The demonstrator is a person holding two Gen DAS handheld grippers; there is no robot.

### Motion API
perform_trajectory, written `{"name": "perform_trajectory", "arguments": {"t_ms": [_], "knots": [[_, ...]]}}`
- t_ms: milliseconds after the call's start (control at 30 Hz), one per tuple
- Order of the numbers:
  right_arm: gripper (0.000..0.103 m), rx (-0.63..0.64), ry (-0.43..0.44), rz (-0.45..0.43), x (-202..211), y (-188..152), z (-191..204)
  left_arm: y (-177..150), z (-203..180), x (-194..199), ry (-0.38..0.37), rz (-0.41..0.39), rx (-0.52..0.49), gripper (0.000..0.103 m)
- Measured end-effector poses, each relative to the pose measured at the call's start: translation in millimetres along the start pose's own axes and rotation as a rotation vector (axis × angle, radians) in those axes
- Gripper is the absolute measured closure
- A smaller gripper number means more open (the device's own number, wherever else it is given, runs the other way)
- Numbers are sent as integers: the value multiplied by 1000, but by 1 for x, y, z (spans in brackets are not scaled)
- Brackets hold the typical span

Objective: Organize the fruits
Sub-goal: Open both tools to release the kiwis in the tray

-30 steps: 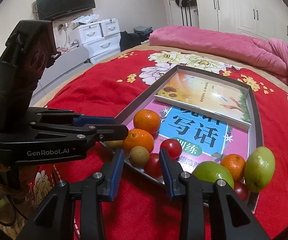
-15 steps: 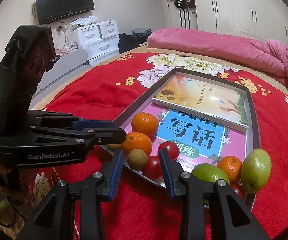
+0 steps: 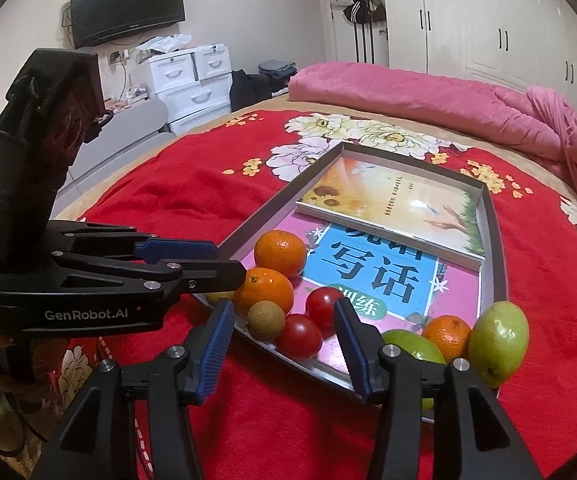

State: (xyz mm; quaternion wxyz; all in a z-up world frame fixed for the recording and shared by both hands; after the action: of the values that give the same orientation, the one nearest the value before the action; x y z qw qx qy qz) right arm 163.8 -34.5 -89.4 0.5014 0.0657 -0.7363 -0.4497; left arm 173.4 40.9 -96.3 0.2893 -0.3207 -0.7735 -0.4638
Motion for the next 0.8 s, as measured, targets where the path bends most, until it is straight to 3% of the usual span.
{"name": "perform_trajectory", "arguments": {"t_ms": [67, 133, 167, 600, 800], "knots": [[51, 0, -6, 1, 1, 0, -1, 0, -1, 1, -2, -4, -1, 59], [49, -1, -12, 0, 2, 0, -1, 1, 2, 2, 16, -12, 0, 47], [49, -1, -15, 0, 2, 0, -2, 2, 3, 3, 17, -13, 4, 45], [44, -13, -49, -5, 8, 0, -8, 6, 10, 7, 13, -21, 42, 44], [41, -15, -61, -6, 10, 0, -9, 7, 10, 9, 22, -29, 40, 38]]}}
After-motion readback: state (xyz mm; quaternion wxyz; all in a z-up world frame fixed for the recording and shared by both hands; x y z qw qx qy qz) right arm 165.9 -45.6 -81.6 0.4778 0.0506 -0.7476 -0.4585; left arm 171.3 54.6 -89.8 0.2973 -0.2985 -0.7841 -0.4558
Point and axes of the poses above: each gripper's, at about its wrist camera, not at the fingertips, and x roughly against the way its jaws point, z to its left, y to its top, the point moved 8 cm from there along -x, roughly the way its jaws point, and after that the axes turned 15 degrees about x, right-handed, at the moved point
